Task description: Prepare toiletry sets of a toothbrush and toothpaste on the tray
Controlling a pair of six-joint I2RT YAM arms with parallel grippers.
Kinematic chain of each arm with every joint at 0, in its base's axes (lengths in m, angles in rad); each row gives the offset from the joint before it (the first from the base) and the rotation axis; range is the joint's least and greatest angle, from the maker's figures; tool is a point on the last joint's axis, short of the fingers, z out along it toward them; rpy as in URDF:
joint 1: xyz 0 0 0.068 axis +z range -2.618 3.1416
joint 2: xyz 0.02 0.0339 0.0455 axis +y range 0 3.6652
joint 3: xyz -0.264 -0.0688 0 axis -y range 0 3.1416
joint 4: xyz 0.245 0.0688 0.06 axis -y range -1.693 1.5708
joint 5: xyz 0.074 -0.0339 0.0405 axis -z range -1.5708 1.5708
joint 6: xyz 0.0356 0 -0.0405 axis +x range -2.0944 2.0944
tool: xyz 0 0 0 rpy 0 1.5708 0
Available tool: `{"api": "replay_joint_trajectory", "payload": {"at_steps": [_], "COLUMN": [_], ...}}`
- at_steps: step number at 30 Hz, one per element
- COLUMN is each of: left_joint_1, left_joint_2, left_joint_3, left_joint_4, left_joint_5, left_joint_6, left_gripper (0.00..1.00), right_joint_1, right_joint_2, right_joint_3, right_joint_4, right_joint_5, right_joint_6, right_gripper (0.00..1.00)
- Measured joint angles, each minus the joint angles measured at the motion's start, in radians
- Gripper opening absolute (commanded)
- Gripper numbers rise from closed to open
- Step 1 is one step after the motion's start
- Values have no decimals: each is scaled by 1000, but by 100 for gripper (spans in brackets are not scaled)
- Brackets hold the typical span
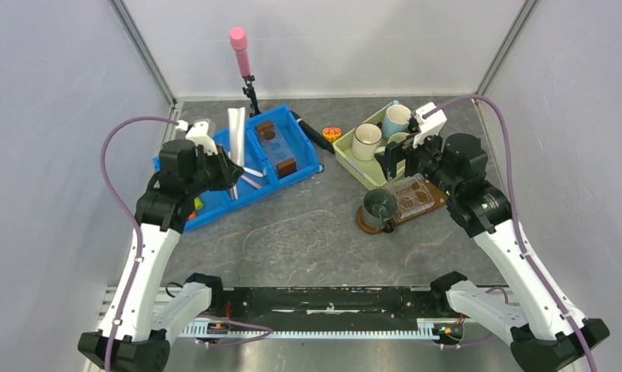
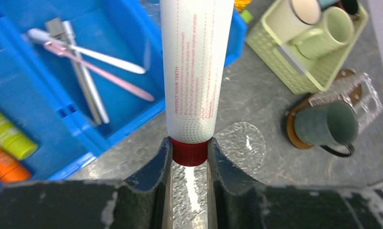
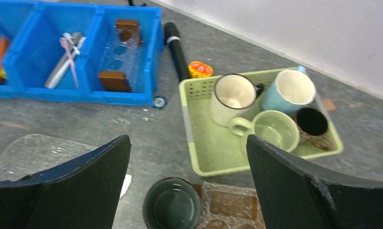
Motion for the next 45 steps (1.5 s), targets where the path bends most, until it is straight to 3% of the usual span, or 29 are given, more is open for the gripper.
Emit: {"api": "replay_joint_trajectory", "payload": {"at_steps": [6,16,27,38,45], "left_joint_1": [-135,-468,-655,-749,-769], "left_joint_2": [-8,58,154,199,214], "left_joint_3": [-44,-60,-60,-59,-57], "left_joint_4": [62,169,252,284,309], "left_joint_5": [55,5,-90,-136,-161], "left_joint_6": [5,5,32,92,102], "left_gripper": [2,2,2,2,2], "right_joint_1": [9,89,158,161,161], "right_joint_2": [54,126,204,252,252], "right_joint_3": [5,19,39,39,39], "right_joint_4": [42,143,211,208,198], "right_joint_5": [-114,-178,-178,-112,-63], "right_joint_6": [119,296,426,492,510], "right_gripper": [98,97,92,67,36]}}
